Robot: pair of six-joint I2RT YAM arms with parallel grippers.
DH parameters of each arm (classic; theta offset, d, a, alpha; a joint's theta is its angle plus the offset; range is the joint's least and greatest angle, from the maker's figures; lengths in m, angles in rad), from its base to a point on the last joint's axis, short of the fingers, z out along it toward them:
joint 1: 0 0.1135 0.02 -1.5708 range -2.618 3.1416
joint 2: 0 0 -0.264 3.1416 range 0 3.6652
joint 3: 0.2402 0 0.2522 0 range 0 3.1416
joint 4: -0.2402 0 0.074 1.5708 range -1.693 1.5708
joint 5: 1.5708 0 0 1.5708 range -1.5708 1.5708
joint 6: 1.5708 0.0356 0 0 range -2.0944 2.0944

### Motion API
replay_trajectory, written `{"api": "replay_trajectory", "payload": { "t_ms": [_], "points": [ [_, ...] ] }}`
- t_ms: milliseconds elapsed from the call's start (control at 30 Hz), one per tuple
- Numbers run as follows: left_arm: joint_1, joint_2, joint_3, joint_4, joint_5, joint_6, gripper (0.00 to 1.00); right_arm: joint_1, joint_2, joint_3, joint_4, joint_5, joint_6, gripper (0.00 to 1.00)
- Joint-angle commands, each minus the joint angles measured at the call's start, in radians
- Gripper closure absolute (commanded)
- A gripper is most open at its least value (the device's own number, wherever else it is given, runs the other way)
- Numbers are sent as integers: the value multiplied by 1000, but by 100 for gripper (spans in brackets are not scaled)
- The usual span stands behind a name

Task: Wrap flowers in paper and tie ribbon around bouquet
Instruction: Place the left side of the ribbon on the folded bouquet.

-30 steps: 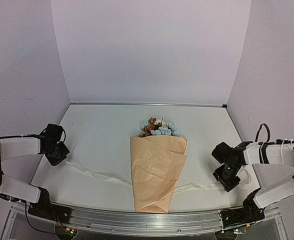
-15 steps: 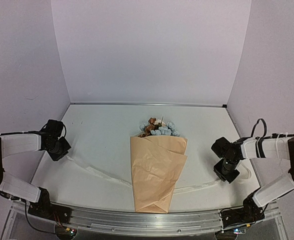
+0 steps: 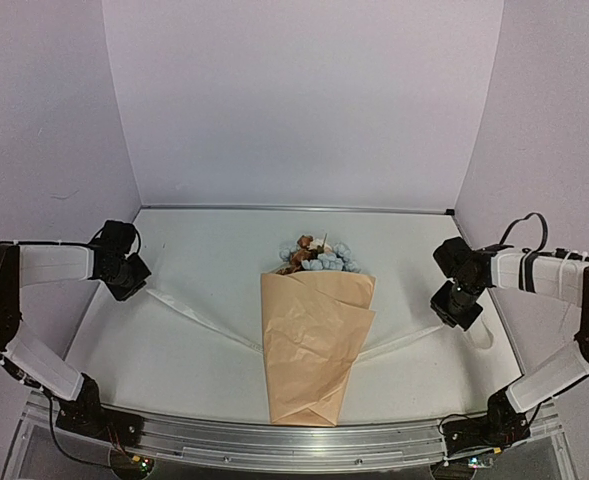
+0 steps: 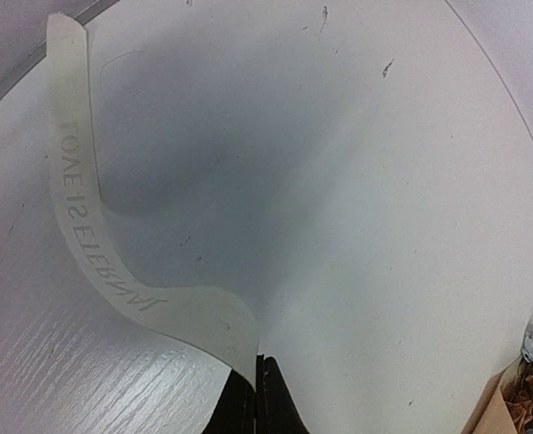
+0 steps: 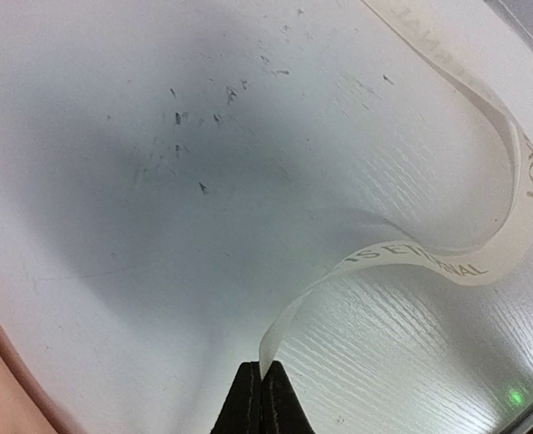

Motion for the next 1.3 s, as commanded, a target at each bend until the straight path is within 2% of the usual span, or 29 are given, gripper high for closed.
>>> {"api": "replay_trajectory", "payload": {
  "t_ms": [0,333,500,533,667,733,833,967,1100,1167,1267],
  "points": [
    [2,16,39,52,32,-8,100,-11,4,60,-54,27,-63,100],
    [-15,-39,40,184,27,31,100,-11,-2,138,-72,43,-167,100],
    [-43,-88,38,265,42,78,100,-1,22,187,-74,-39,-195,100],
    [-62,-101,38,321,49,100,100,2,25,191,-74,-48,-200,100],
    [-213,-122,90,433,83,255,100,9,23,190,-79,-74,-211,100],
    [-307,-103,129,510,212,348,100,10,24,184,-79,-95,-210,100],
    [-493,-26,253,534,314,511,100,10,28,168,-76,-127,-206,100],
    [-739,166,447,394,445,690,100,11,28,144,-60,-167,-195,100],
    [-922,395,622,185,458,839,100,10,46,141,-58,-204,-186,100],
    [-987,472,674,130,434,897,100,11,57,144,-59,-214,-183,100],
    [-1028,561,733,94,411,929,100,11,73,157,-60,-220,-185,100]
  ]
}}
